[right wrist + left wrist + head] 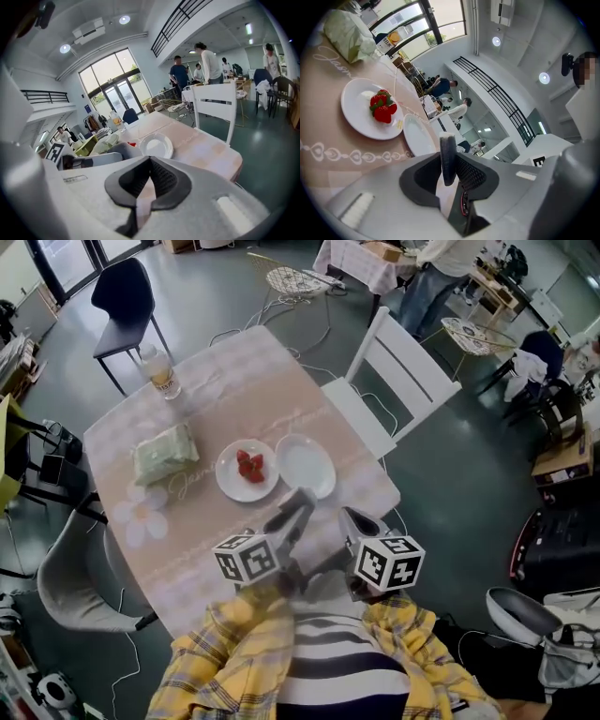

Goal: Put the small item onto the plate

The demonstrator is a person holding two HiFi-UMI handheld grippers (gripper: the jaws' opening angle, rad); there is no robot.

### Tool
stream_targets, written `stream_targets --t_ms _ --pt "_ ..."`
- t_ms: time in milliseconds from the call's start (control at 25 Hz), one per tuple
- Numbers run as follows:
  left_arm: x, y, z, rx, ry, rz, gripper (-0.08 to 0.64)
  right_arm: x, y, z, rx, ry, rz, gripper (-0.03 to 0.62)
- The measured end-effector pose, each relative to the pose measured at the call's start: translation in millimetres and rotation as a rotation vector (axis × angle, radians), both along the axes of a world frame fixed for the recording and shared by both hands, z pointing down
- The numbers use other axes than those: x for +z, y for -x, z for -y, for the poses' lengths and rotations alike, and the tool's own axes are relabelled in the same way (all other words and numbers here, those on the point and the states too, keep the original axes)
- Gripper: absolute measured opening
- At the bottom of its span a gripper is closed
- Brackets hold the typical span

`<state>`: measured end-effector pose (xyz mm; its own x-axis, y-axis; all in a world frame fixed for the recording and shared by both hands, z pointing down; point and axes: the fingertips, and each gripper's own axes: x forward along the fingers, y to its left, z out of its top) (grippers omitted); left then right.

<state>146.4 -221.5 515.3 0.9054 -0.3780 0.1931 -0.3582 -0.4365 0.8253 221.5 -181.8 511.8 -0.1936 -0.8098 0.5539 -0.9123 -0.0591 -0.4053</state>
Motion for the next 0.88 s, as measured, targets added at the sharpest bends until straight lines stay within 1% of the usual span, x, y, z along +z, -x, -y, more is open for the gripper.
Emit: stream_targets --t_ms 120,280,440,560,640,720,880 --pt "5 -3 9 -0.031 0.027 0.008 0.083 3 -3 20 -0.040 0.018 0.011 0.002" --pt "7 -10 29 -0.082 0.032 0.032 0.083 6 -6 52 -0.121 0.027 0.021 0.002" --pt "8 -22 45 -0.139 0.055 0.027 0.083 11 -10 76 -0.212 0.042 0.023 0.002" --pt "16 -27 56 -0.164 0.080 0.058 0.083 13 -10 87 -0.271 0.046 0.036 0.002" --pt "21 -31 62 -0.175 0.100 0.072 0.083 17 -13 92 -0.298 0.051 0.045 0.002" --pt "25 -36 66 -0.184 0.118 0.070 0.083 21 -17 97 -0.316 0.058 0.053 0.002" --pt "32 -42 75 -0.225 0.144 0.084 0.084 27 -23 105 -0.351 0.068 0.063 0.002"
